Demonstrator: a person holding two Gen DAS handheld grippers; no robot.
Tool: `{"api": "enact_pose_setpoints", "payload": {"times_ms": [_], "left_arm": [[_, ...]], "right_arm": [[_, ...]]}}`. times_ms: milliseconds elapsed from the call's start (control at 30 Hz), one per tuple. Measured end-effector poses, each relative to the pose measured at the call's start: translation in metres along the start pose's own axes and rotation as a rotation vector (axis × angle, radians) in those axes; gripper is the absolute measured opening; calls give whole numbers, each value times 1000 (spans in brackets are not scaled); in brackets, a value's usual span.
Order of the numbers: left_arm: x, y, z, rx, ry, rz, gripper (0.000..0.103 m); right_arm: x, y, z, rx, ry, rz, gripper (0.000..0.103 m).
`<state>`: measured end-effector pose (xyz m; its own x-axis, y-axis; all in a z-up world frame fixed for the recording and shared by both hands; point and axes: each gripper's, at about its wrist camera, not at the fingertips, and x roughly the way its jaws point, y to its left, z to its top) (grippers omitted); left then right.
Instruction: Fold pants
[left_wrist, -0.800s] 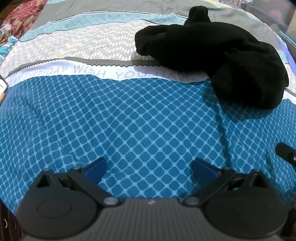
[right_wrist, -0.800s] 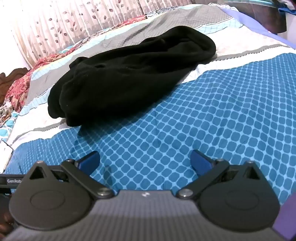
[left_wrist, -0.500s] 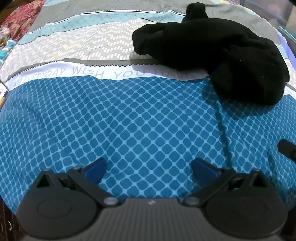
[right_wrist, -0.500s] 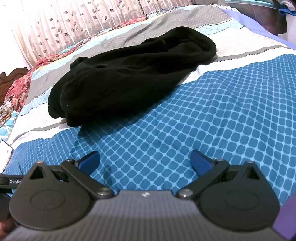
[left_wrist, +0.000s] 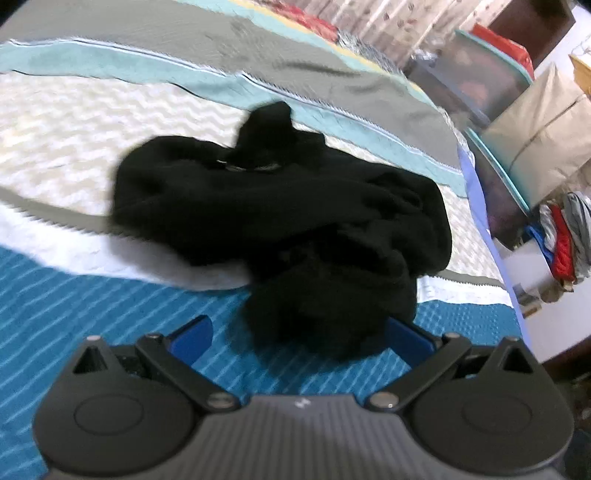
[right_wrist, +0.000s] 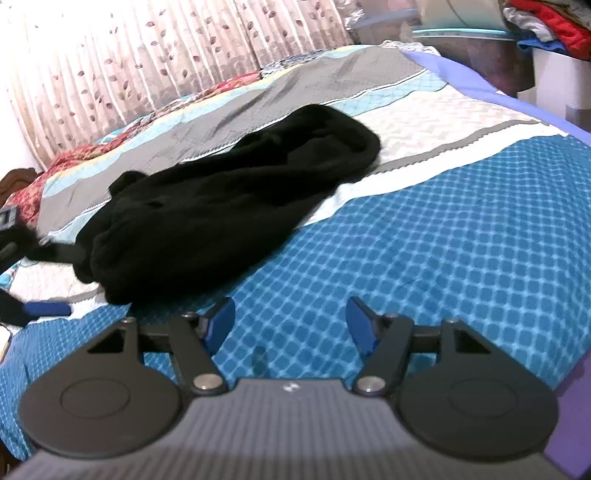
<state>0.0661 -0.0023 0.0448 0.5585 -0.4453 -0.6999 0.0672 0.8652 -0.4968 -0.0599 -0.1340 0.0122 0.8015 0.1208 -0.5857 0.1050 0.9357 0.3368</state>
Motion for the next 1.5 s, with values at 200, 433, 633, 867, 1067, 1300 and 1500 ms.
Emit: {"api": "enact_pose_setpoints", "payload": {"times_ms": [200, 433, 633, 867, 1067, 1300, 1500], "left_arm": [[25, 22, -16, -64, 64, -22, 27], [-104, 84, -82, 118, -162, 23, 26], [-222, 183, -162, 56, -202, 116, 26], [-260, 205, -180, 144, -161, 111, 46], [-324, 235, -148, 216, -404, 155, 67], [-242, 187, -78, 420, -330, 148, 101], [-169, 171, -39, 265, -205, 82, 90]], "right_arm": [[-2, -3, 23, -41, -24, -8, 68], [7, 55, 69, -277, -106, 128, 68], [28, 86, 74, -322, -92, 215, 68], [39, 96, 70, -355, -60, 159, 68], [47, 70, 105, -375, -119, 74, 69], [85, 73, 133, -345, -110, 79, 72], [161, 94, 158, -451, 25, 79, 81]]}}
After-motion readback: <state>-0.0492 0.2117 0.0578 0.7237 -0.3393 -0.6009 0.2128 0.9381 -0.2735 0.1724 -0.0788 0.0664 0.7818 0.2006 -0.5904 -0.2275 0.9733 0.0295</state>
